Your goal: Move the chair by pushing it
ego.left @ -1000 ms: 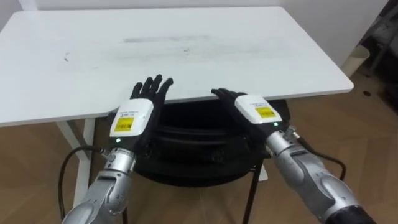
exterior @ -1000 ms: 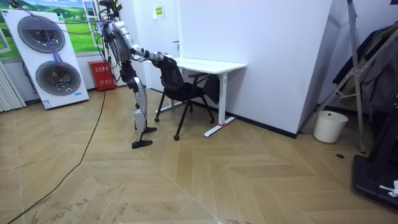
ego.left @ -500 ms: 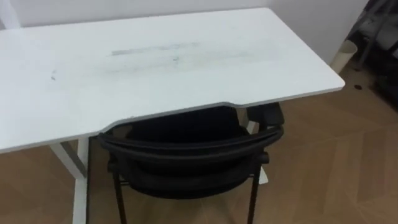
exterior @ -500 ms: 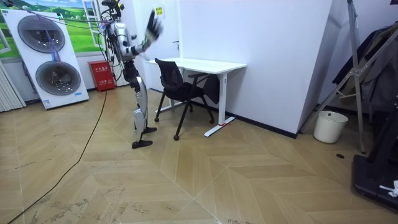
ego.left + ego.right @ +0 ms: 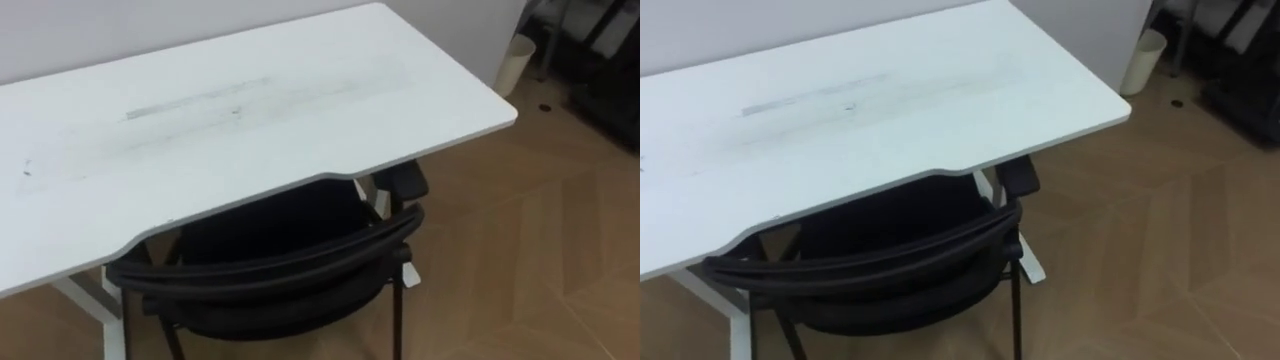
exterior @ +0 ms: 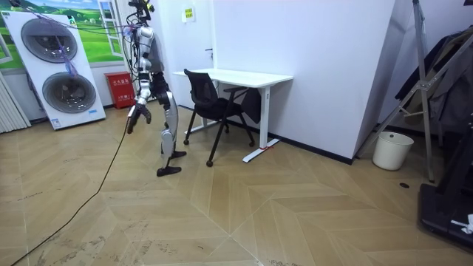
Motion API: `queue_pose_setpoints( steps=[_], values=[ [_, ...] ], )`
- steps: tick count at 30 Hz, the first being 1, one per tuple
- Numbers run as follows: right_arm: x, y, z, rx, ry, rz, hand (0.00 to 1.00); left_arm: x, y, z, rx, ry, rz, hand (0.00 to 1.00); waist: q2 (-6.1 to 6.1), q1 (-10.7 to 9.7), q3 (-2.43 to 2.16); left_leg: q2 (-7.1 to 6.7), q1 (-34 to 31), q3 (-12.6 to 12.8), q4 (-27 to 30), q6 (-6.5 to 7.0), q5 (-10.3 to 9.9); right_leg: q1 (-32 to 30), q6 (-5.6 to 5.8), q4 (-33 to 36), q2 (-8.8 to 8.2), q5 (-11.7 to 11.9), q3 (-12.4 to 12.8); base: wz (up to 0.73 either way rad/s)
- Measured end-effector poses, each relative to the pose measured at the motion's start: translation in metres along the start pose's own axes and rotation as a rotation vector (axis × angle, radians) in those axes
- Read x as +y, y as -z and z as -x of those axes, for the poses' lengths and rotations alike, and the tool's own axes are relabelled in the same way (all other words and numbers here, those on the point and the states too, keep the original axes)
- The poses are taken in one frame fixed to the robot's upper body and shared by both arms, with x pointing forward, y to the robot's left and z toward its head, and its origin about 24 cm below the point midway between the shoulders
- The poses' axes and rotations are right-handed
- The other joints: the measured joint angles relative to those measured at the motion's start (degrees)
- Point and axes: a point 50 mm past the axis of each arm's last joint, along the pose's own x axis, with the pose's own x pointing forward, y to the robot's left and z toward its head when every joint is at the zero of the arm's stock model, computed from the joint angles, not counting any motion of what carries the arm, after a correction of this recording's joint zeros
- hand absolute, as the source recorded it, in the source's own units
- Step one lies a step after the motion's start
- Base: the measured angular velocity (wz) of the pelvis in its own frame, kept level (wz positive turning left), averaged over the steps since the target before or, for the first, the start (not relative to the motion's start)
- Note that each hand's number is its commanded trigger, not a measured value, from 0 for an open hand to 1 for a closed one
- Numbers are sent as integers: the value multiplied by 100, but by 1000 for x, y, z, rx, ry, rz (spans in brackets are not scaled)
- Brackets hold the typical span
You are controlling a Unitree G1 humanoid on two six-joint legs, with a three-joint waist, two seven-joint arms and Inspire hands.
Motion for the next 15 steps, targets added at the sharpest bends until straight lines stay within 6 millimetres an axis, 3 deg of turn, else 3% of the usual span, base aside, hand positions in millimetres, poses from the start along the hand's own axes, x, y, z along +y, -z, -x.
queue_pose_setpoints(
  steps=[3,5,7,8,10,13,15],
  values=[
    [26,5,8,-33,-152,265,0,-9,15,4,57,122,-138,0,90,79,14,-22,75,13,-1,15,-35,103,23,-63,-23,25,5,-1],
    [49,6,17,-99,-257,477,0,-21,13,8,26,215,-251,0,127,80,24,-29,87,0,2,12,-28,112,24,-61,-23,25,-1,2],
    [81,3,32,-203,-393,734,0,-45,3,16,-42,344,-399,0,184,88,50,-70,85,-24,1,12,-3,111,25,-64,-19,31,-27,5],
    [88,2,36,-222,-421,779,0,-52,-1,18,-65,373,-429,0,194,91,54,-73,82,-32,3,14,1,111,25,-67,-17,31,-34,7],
    [113,4,51,-280,-513,907,0,-82,-28,30,-165,469,-476,0,189,78,56,-80,28,-112,3,2,15,111,12,-121,-1,39,-108,15],
    [129,6,62,-274,-599,954,0,-106,-53,43,-260,551,-476,0,187,50,65,-98,-7,-160,-33,12,40,111,2,-186,0,58,-177,11],
    [130,9,63,-257,-639,983,0,-112,-60,47,-297,586,-498,0,171,67,66,-100,-8,-131,-67,21,46,120,-3,-251,-1,61,-177,-6]
  ],
)
